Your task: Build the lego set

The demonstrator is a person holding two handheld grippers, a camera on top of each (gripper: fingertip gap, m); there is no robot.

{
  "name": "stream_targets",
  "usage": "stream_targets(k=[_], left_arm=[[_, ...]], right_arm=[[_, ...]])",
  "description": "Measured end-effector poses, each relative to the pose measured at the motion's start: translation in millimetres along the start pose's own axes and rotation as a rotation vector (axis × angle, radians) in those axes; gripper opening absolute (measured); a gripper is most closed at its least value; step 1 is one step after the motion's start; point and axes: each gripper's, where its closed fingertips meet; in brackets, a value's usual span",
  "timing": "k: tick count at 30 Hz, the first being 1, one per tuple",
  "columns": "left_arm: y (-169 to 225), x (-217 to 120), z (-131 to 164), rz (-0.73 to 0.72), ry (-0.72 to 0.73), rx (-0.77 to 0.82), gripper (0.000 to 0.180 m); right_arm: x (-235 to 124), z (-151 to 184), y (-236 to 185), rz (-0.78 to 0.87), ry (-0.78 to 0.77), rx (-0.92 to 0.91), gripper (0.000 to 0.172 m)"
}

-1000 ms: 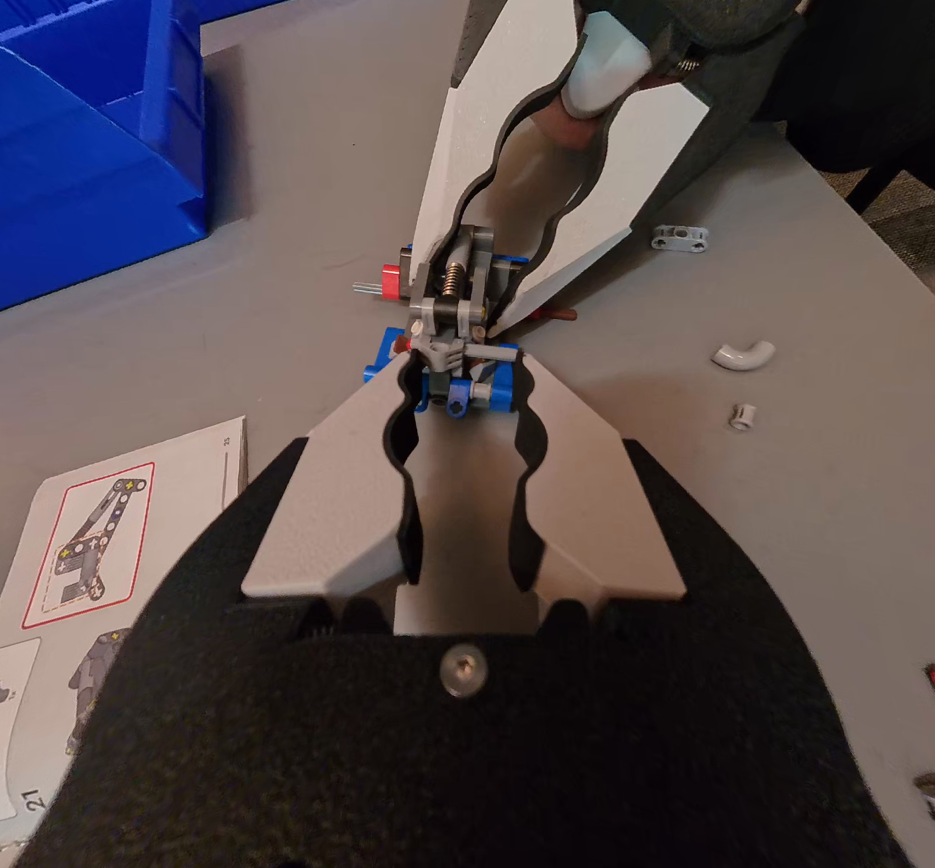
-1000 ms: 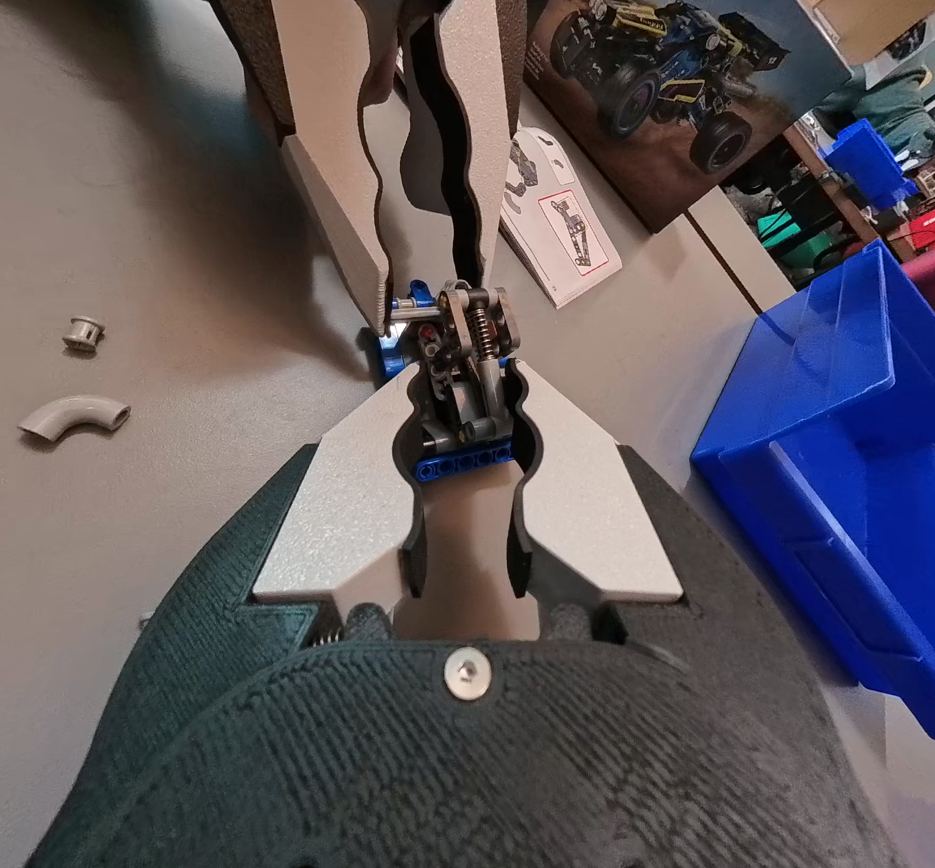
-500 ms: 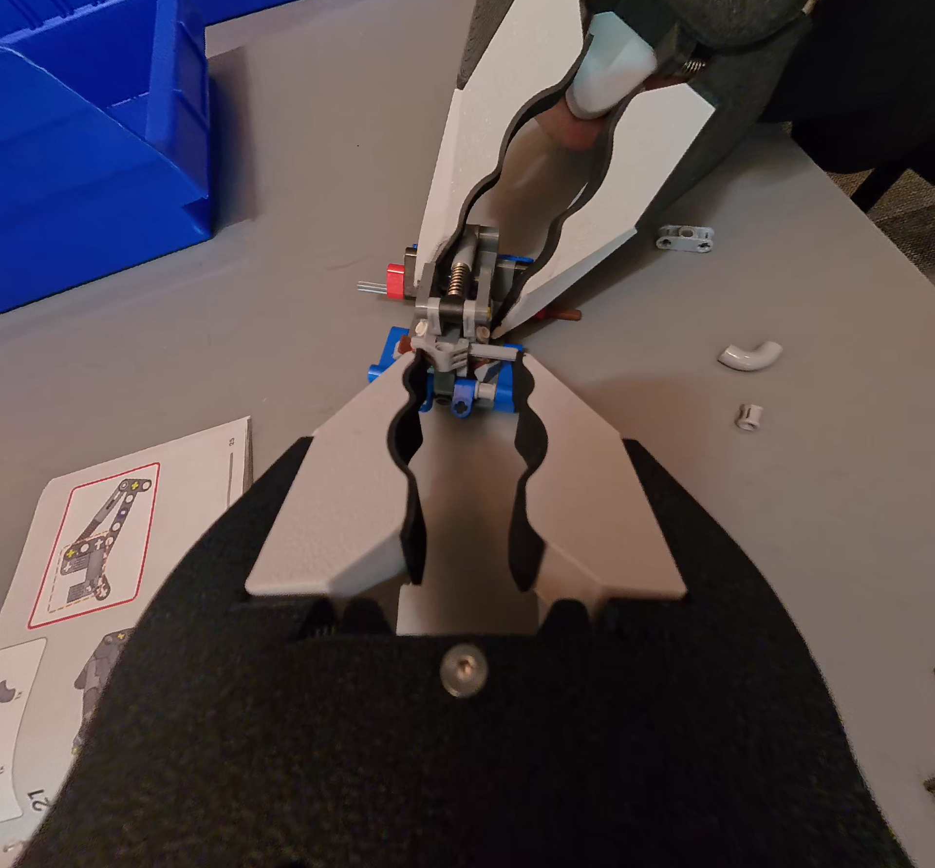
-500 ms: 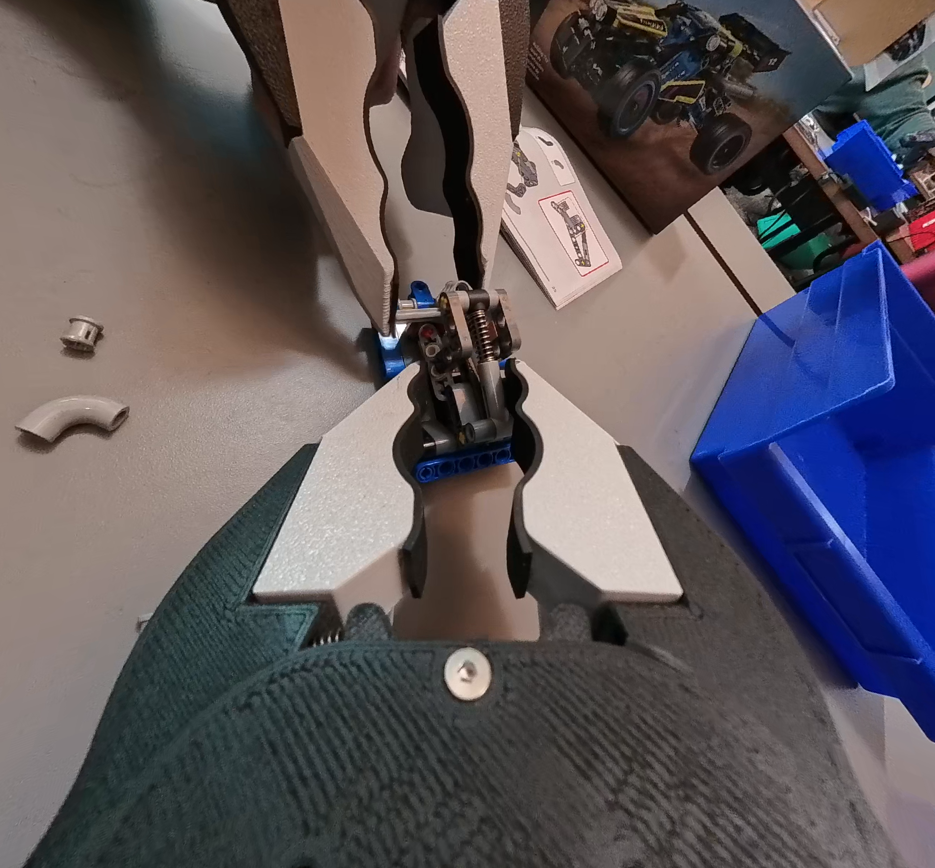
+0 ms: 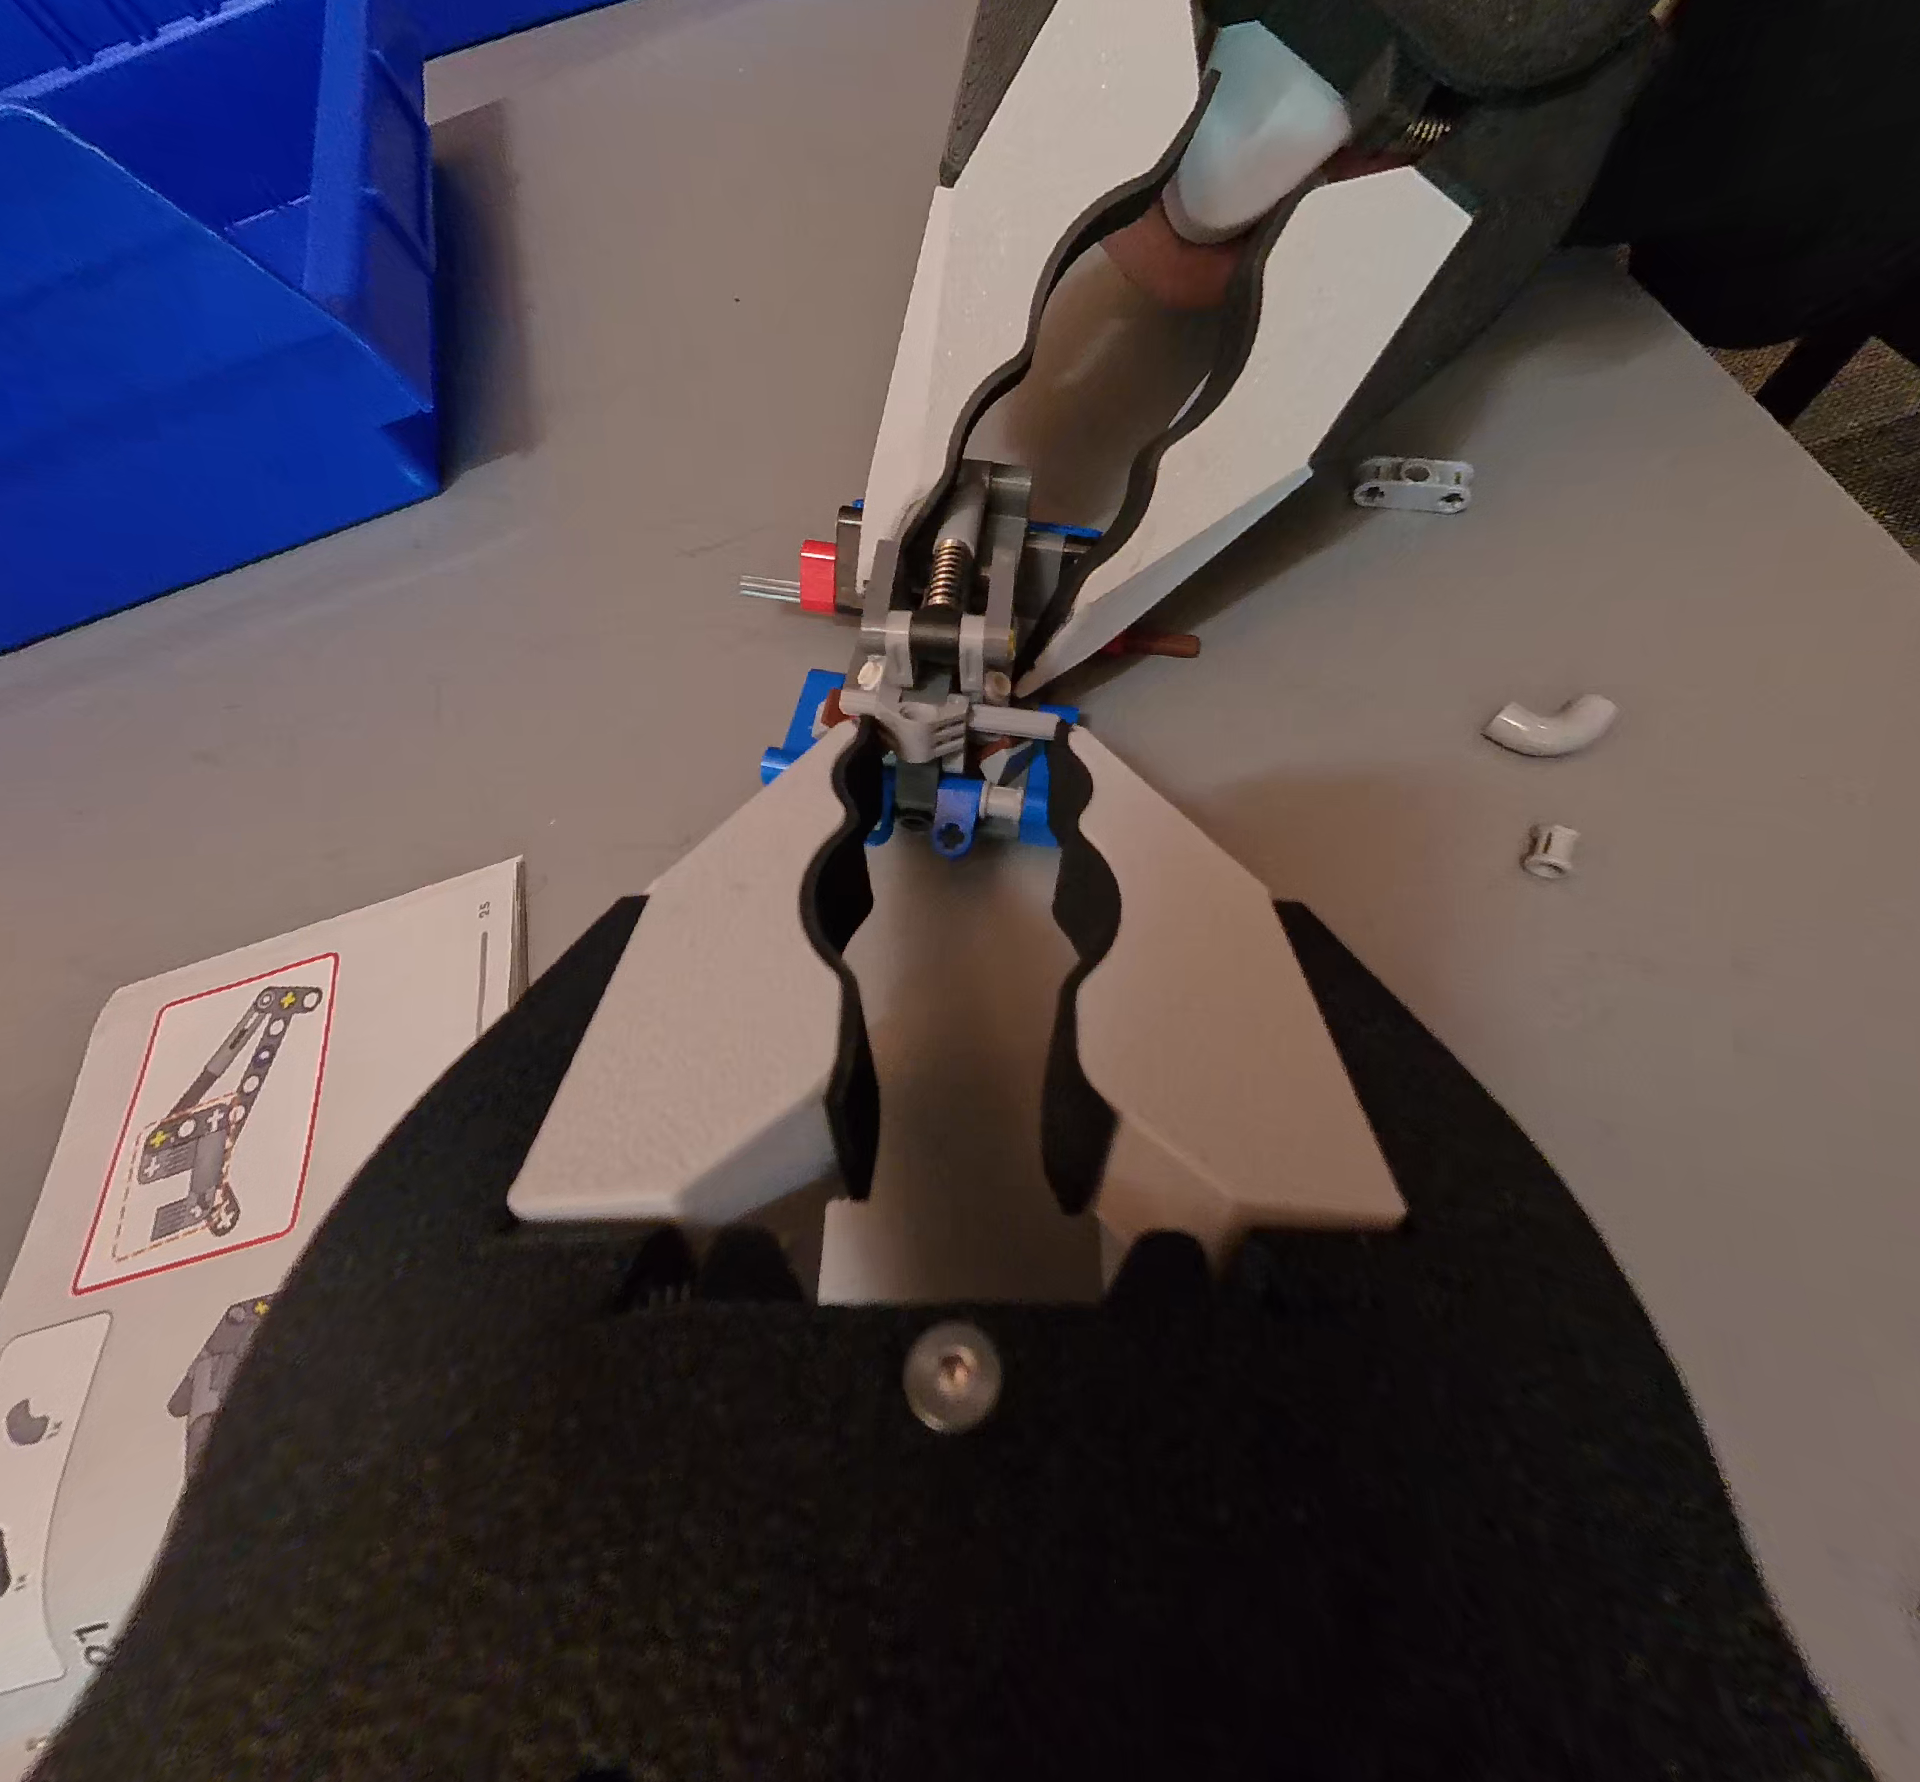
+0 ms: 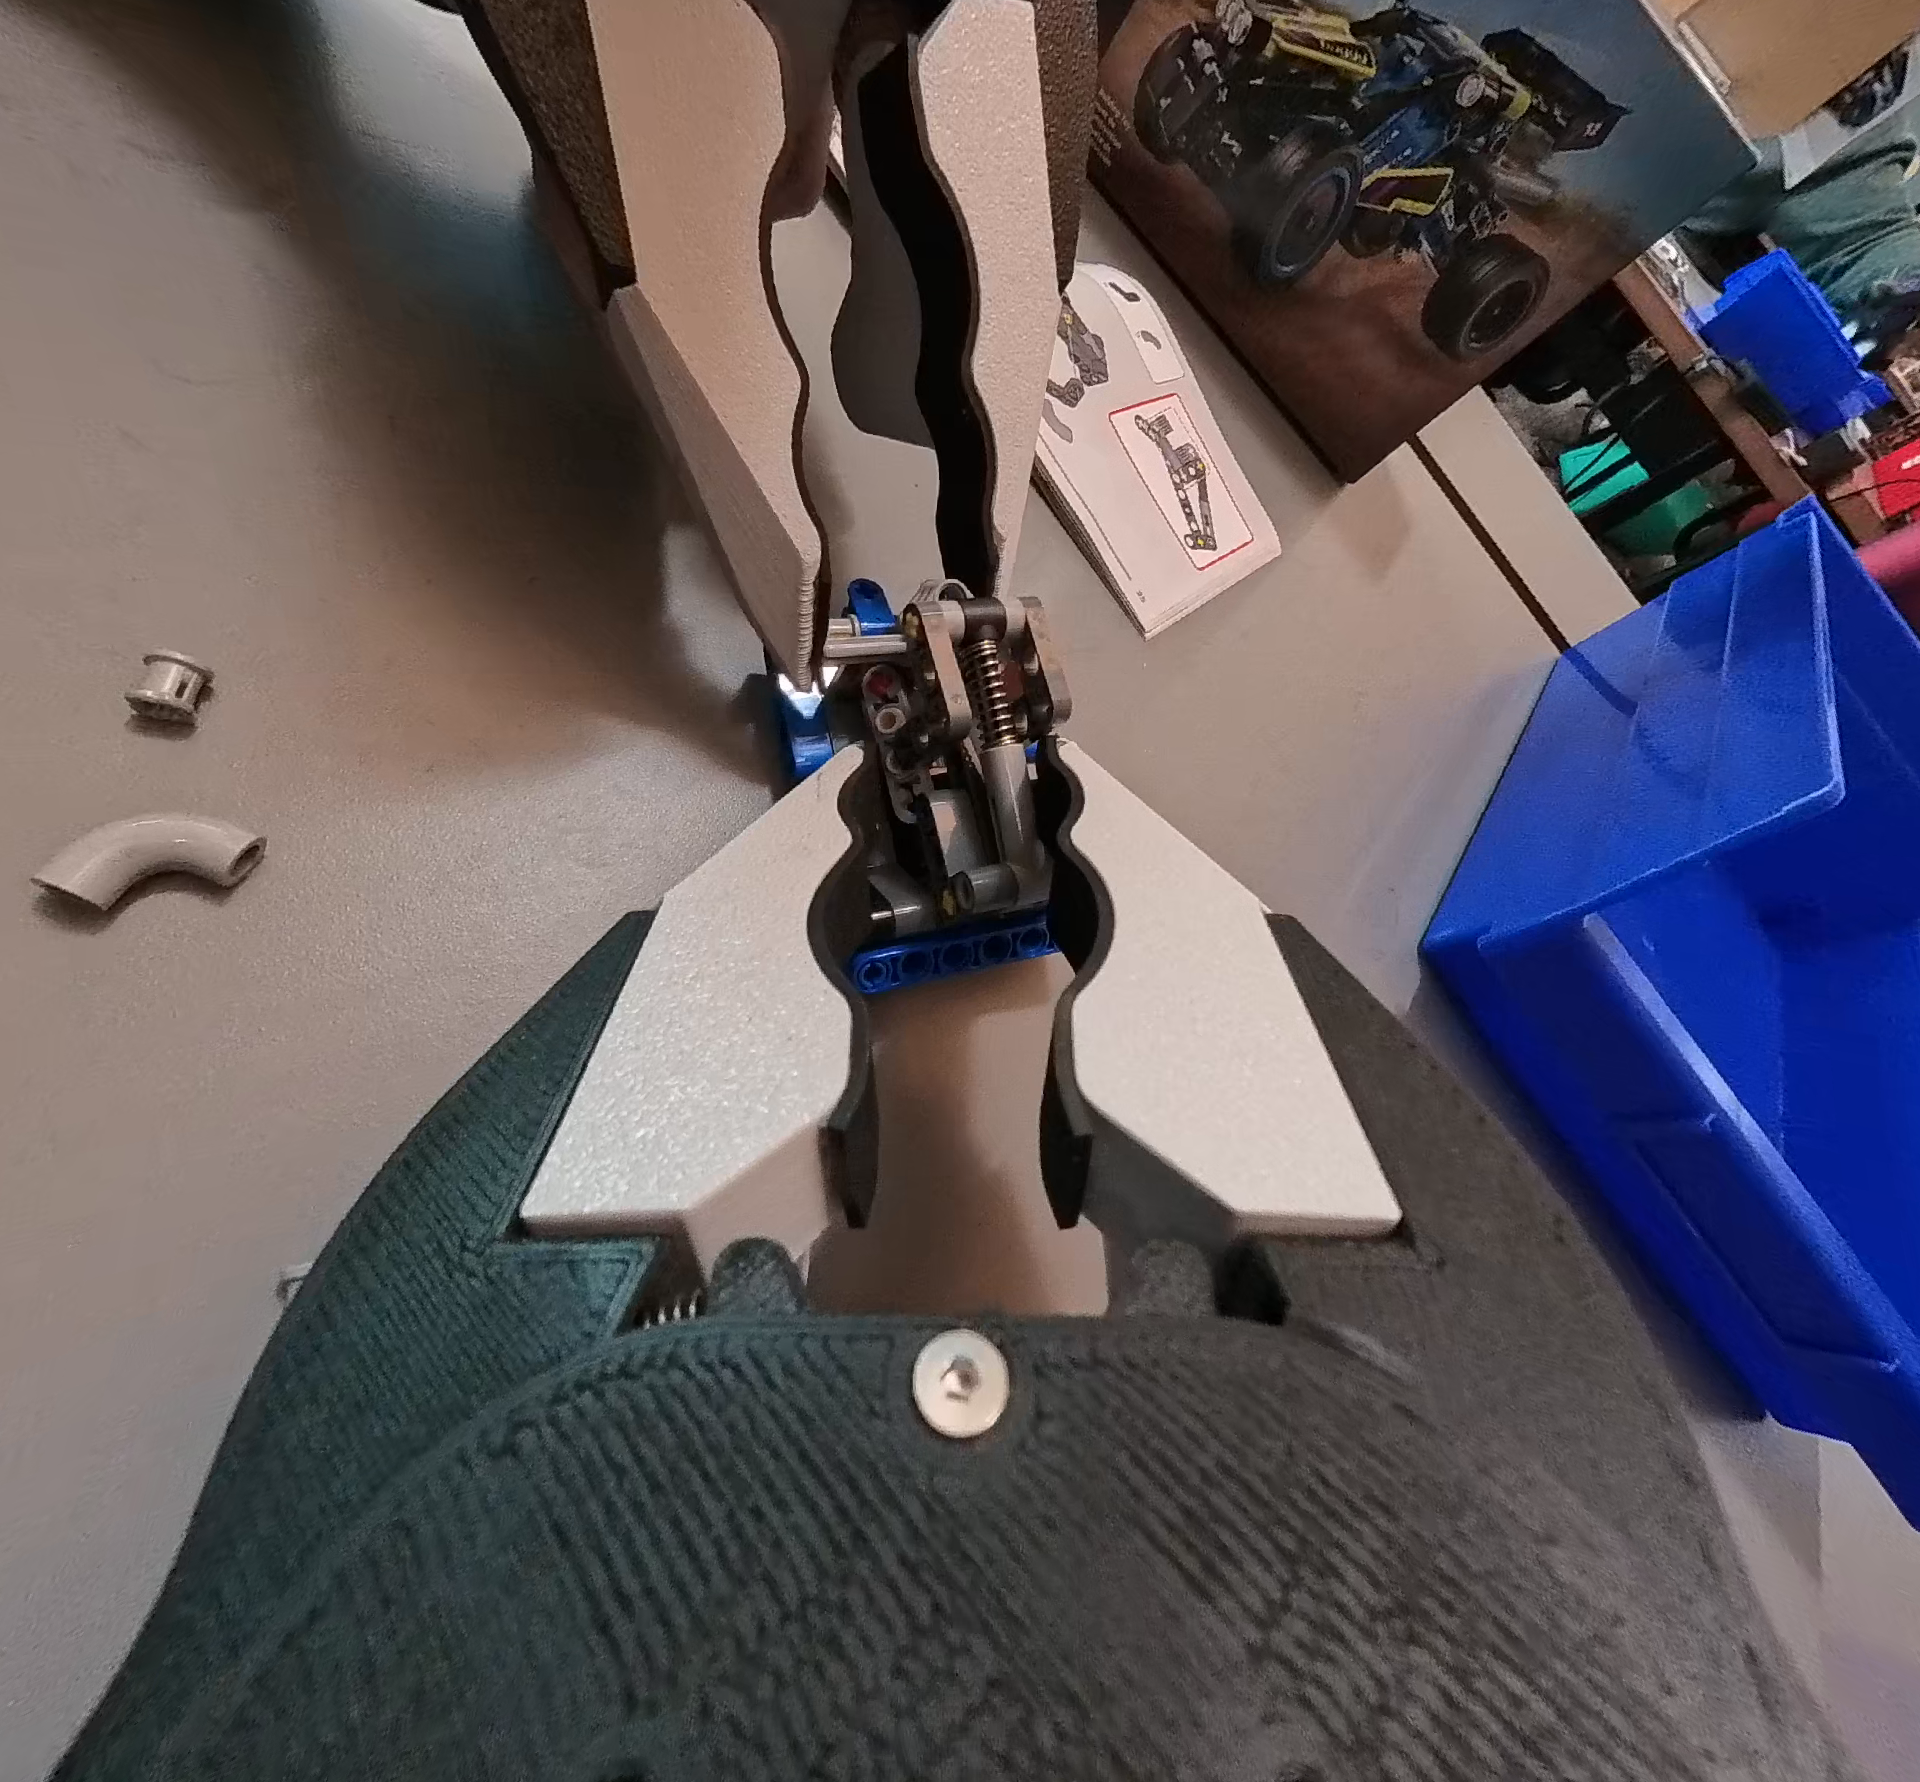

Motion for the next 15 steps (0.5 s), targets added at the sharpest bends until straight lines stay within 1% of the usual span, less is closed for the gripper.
stream_targets(k=[15], left_arm=[[-1.1,0.2,0.0,-0.004,0.003,0.007,0.027]], right_arm=[[0.2,0.0,-0.3,-0.003,0.000,0.001,0.027]])
Point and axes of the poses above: each gripper's, where its closed fingertips meet, x out along the fingers, z out of its underside, y = z × x across the jaws, and after that the axes turned 4 degrees about -z, right-handed
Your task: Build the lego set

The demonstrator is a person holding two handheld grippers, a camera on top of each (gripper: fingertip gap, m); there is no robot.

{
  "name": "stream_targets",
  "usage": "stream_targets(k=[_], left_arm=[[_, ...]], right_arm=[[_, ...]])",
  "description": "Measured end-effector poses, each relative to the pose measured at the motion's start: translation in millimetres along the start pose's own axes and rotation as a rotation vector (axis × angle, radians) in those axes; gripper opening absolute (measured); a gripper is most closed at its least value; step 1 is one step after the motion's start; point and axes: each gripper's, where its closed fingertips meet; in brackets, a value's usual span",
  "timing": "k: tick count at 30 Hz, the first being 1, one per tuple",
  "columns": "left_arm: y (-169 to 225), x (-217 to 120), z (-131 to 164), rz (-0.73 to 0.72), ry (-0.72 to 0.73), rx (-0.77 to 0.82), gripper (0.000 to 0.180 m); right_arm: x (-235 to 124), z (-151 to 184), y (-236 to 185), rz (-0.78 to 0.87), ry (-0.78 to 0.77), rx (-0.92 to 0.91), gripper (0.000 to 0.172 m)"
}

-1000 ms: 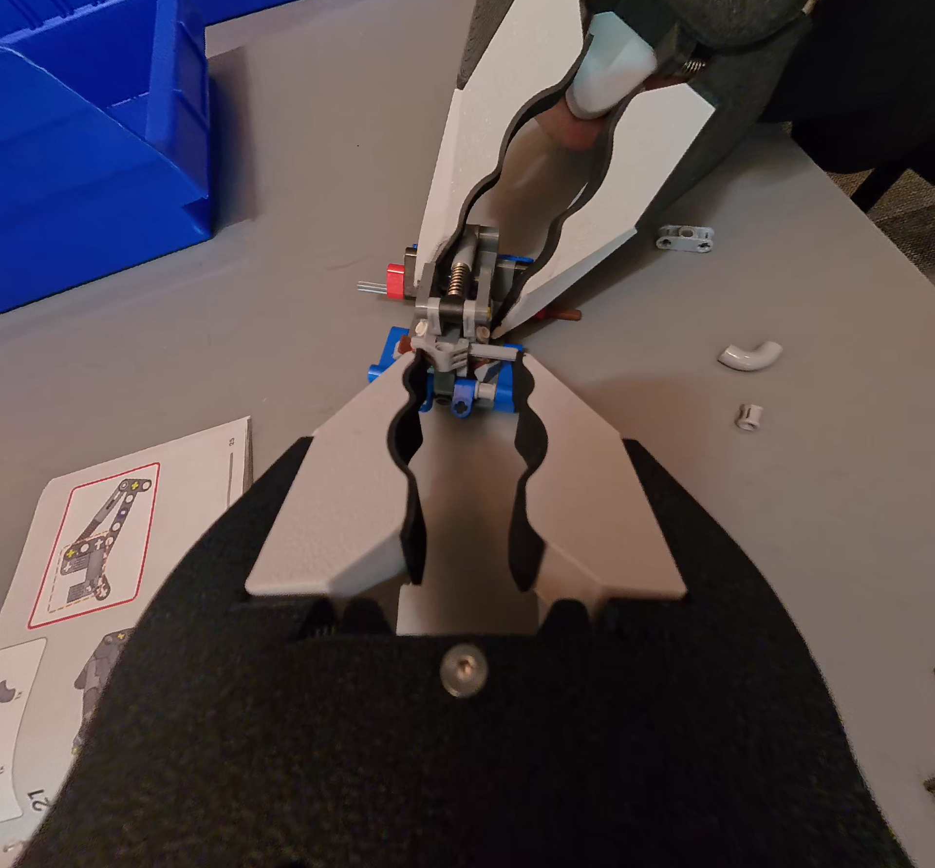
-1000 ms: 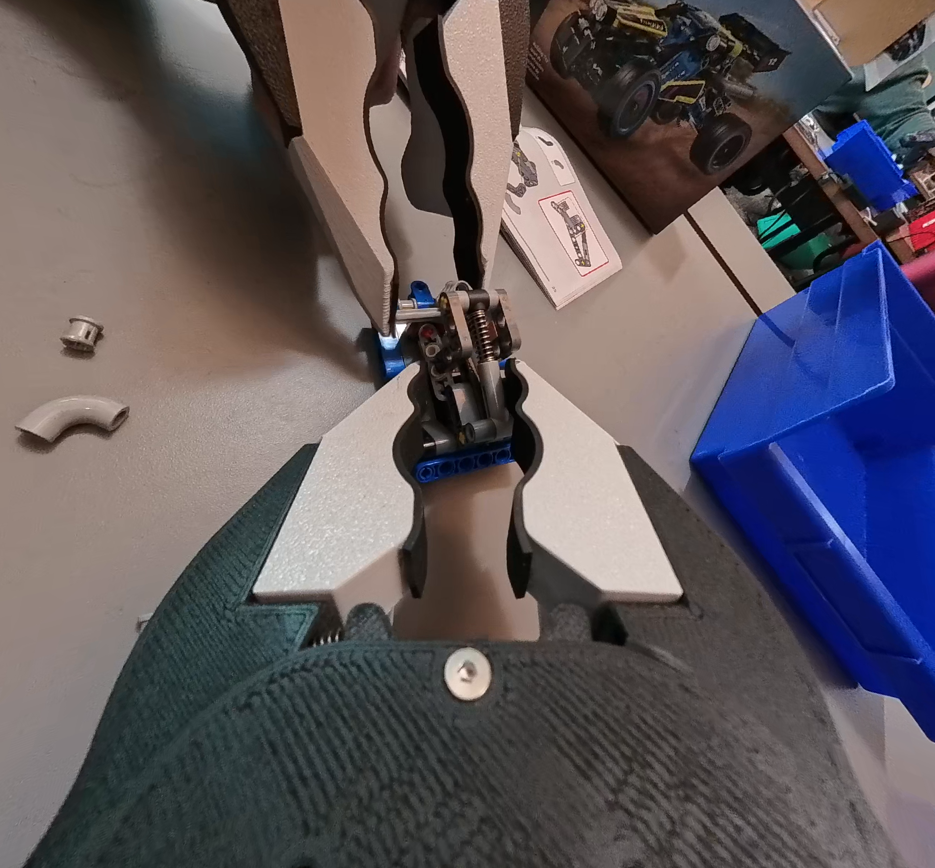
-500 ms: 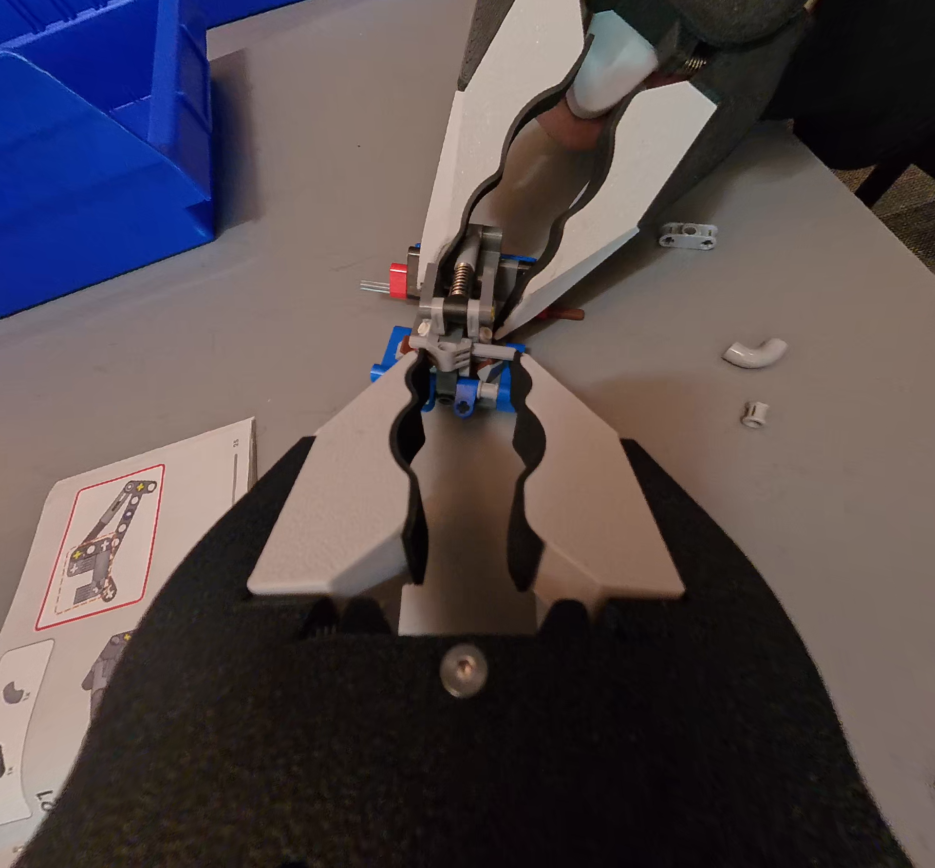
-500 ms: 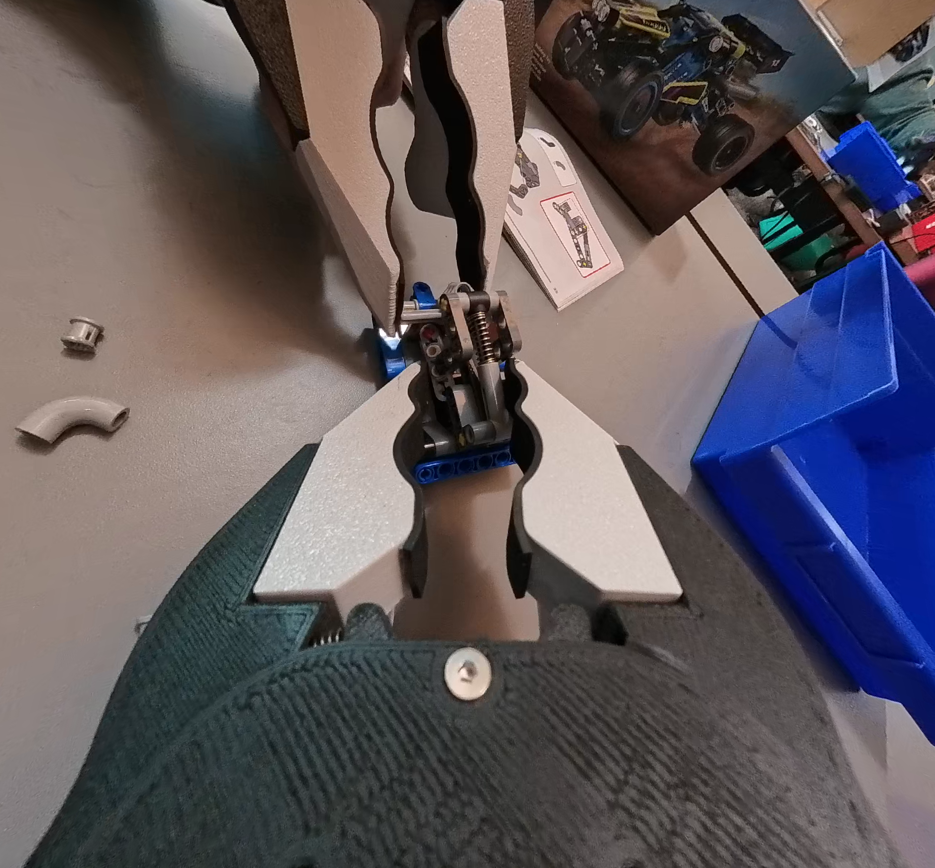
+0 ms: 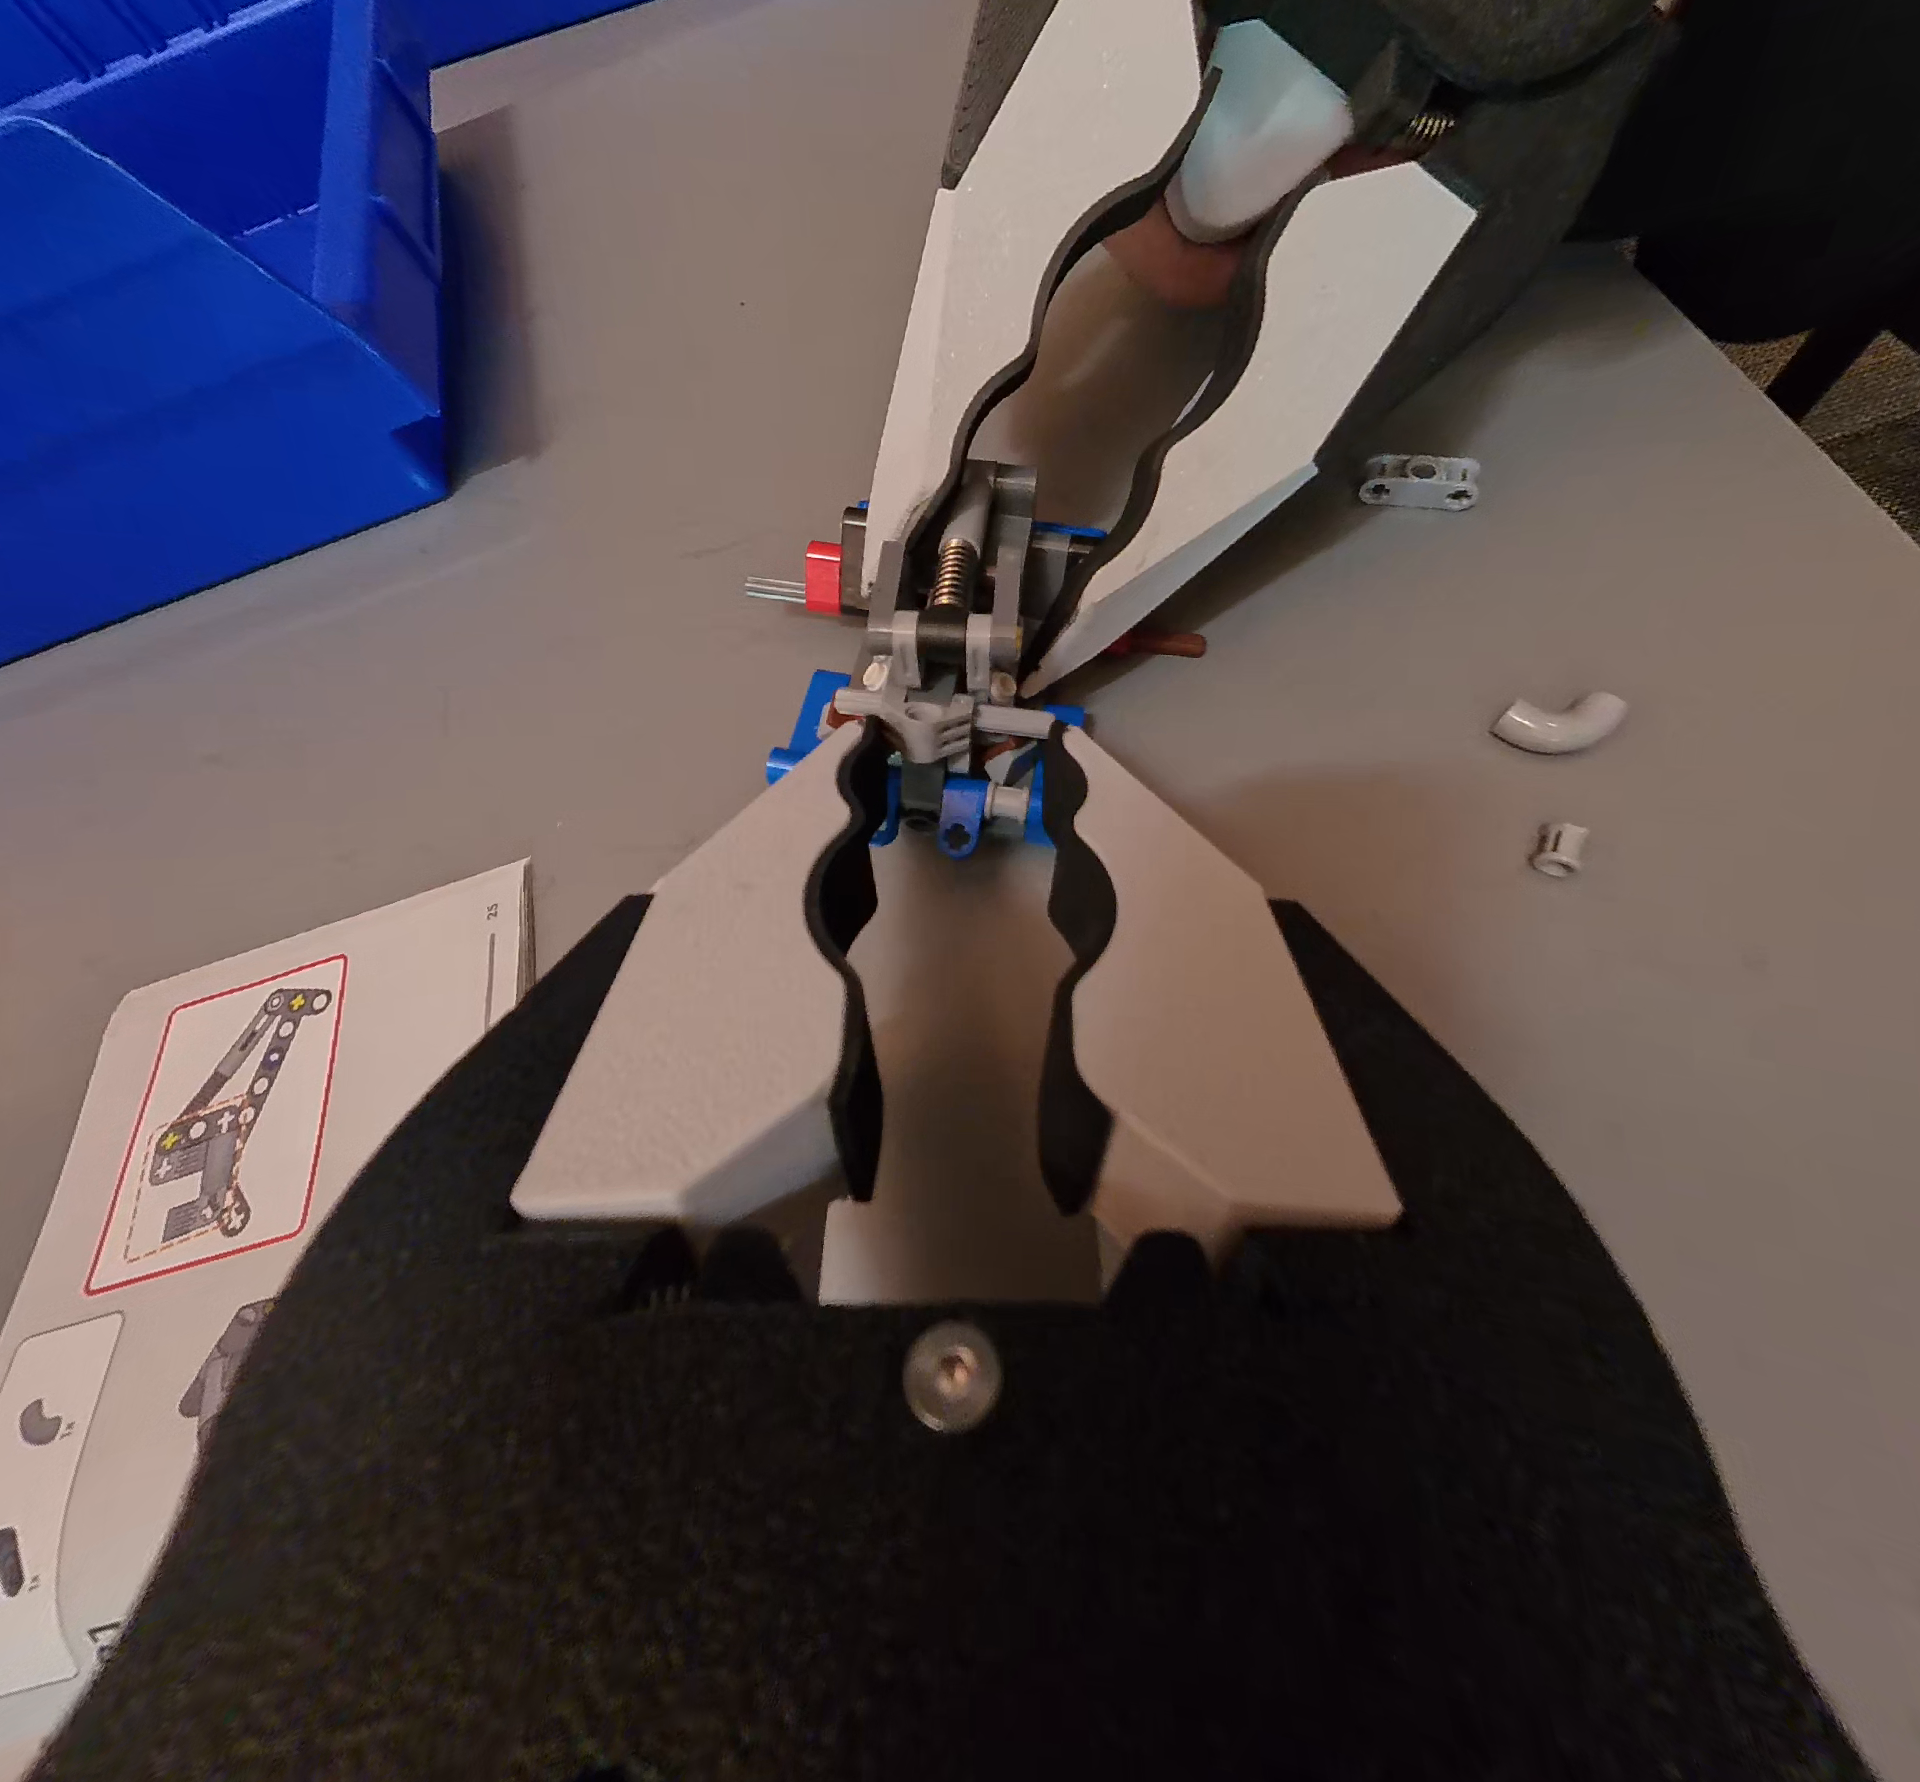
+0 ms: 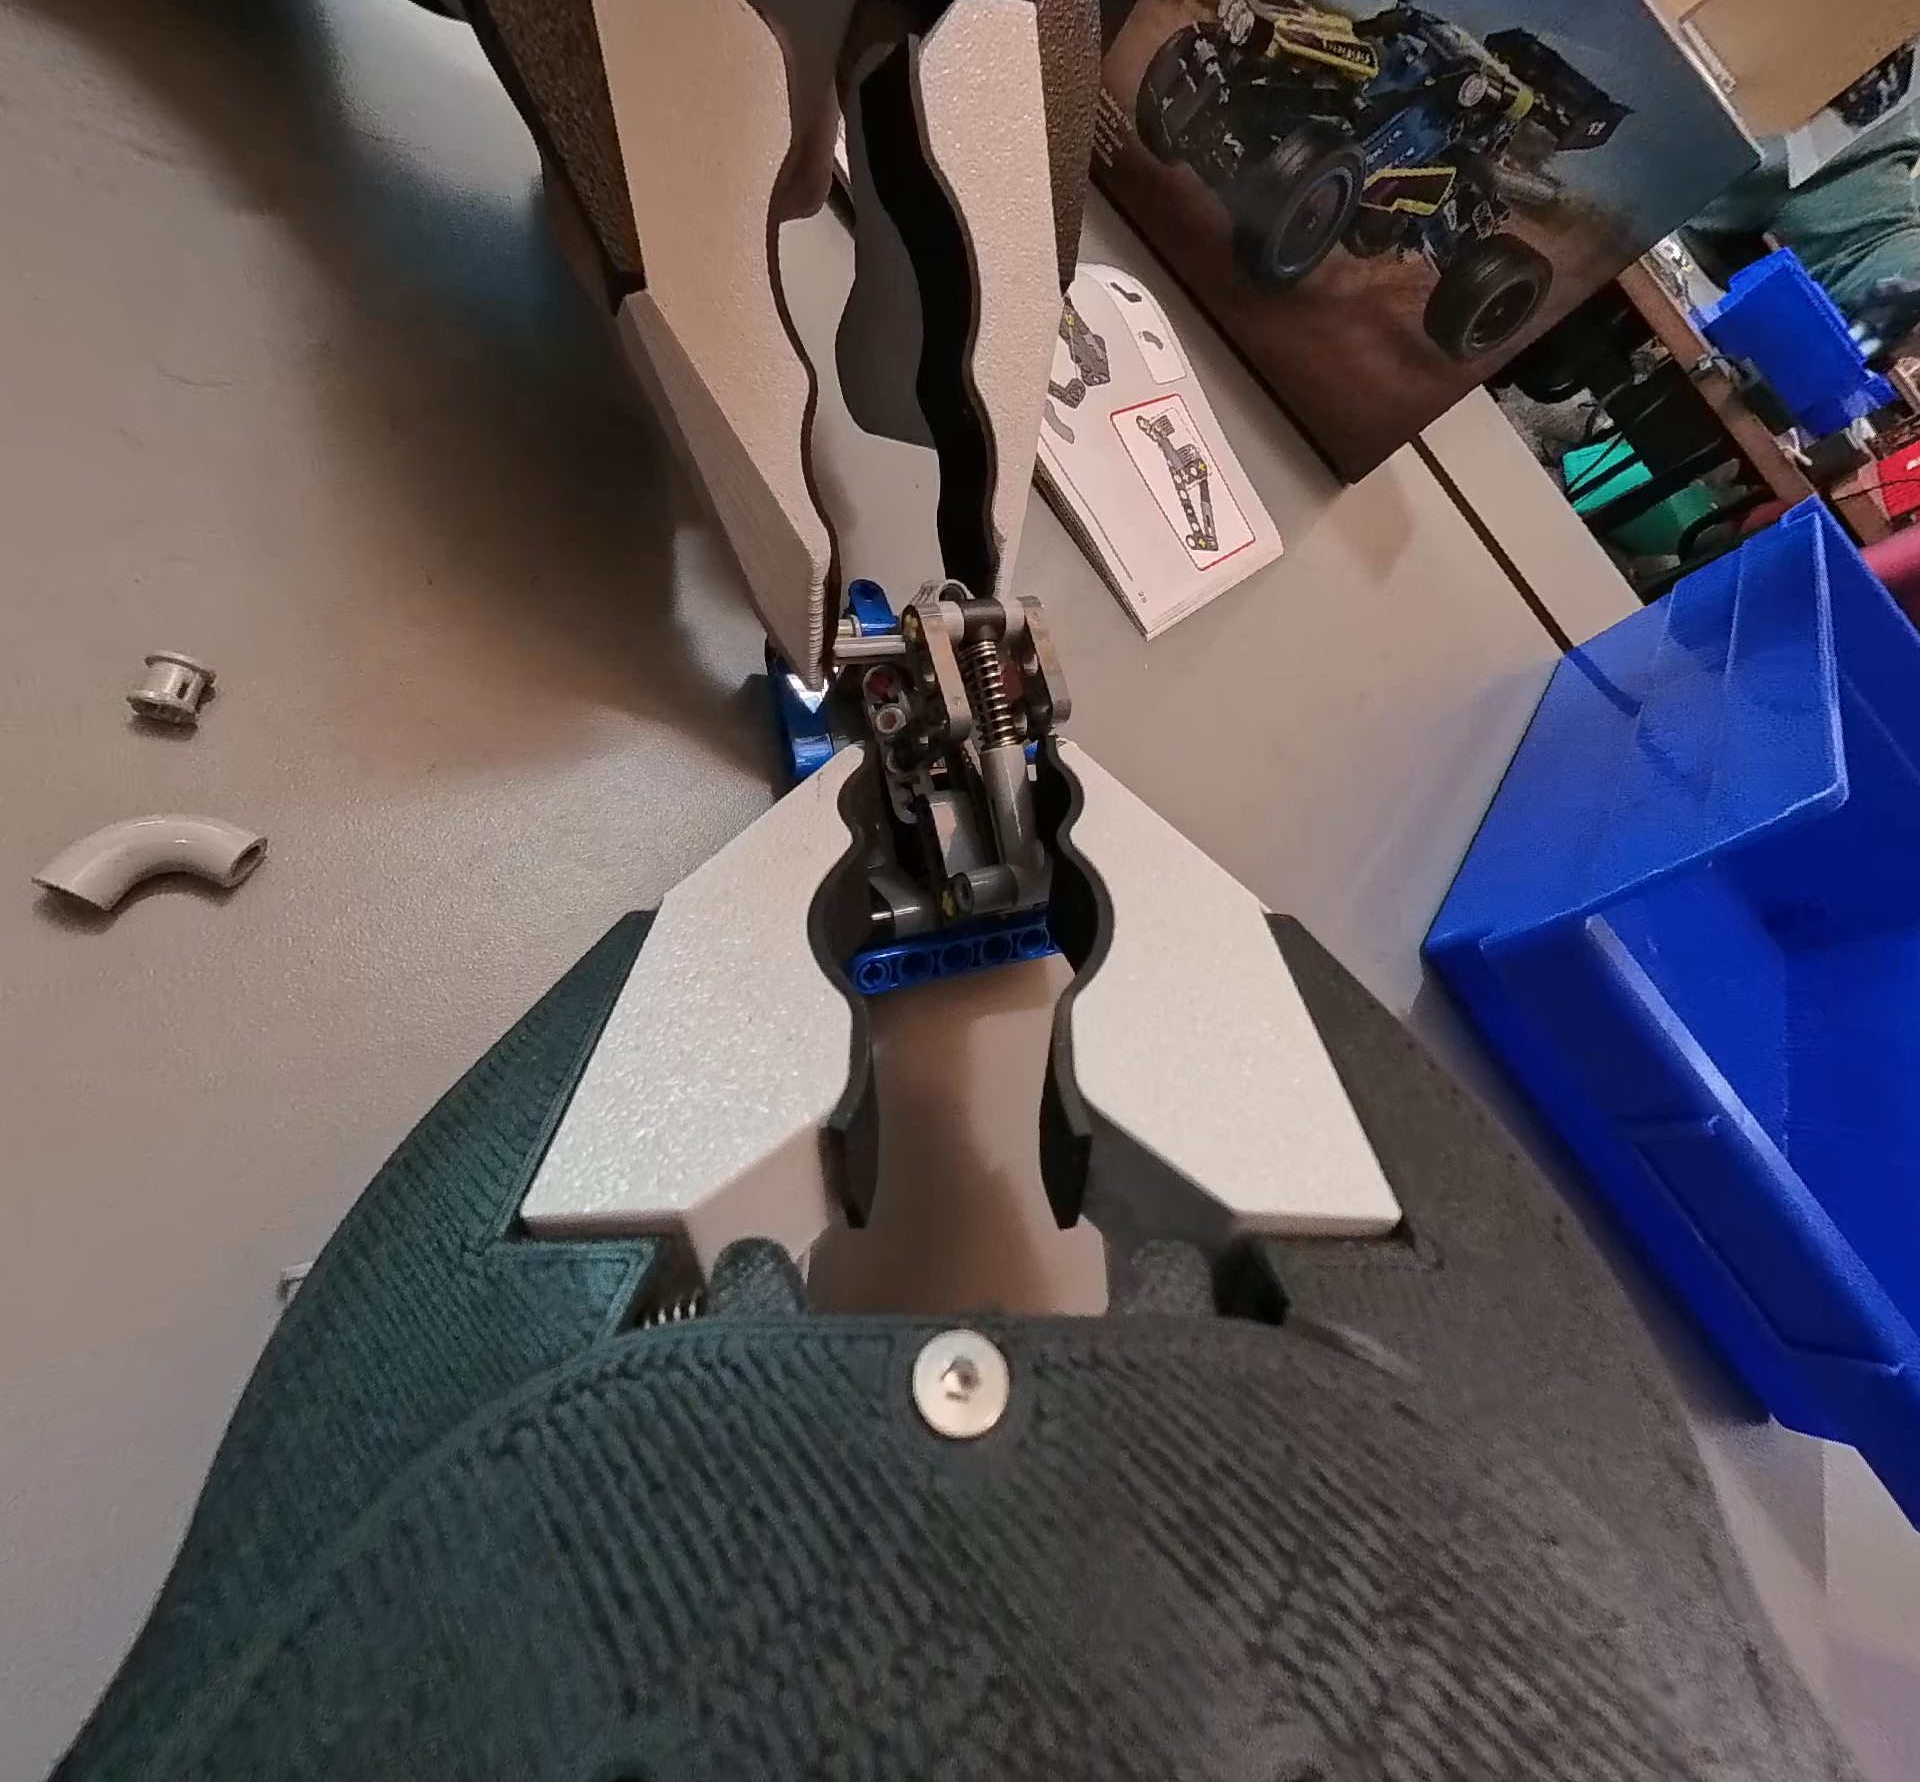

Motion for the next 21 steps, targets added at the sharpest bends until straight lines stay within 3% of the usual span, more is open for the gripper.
stream_targets(k=[7,13,21], left_arm=[[3.5,-14.4,-4.5,0.100,0.073,-0.041,0.033],[-13.4,-22.8,-19.1,0.062,0.183,-0.183,0.000],[-9.8,-14.1,-13.3,0.022,0.124,-0.103,0.000]], right_arm=[[0.8,-1.3,-1.2,0.001,0.008,-0.027,0.026],[0.9,-1.2,-1.1,-0.003,0.009,-0.026,0.026],[0.9,-1.1,-1.2,-0.004,0.009,-0.026,0.026]])
Point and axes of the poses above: each gripper's, where its closed fingertips meet, x out along the fingers, z out of its underside, y = z × x across the jaws, and after that the axes turned 4 degrees about -z, right-handed
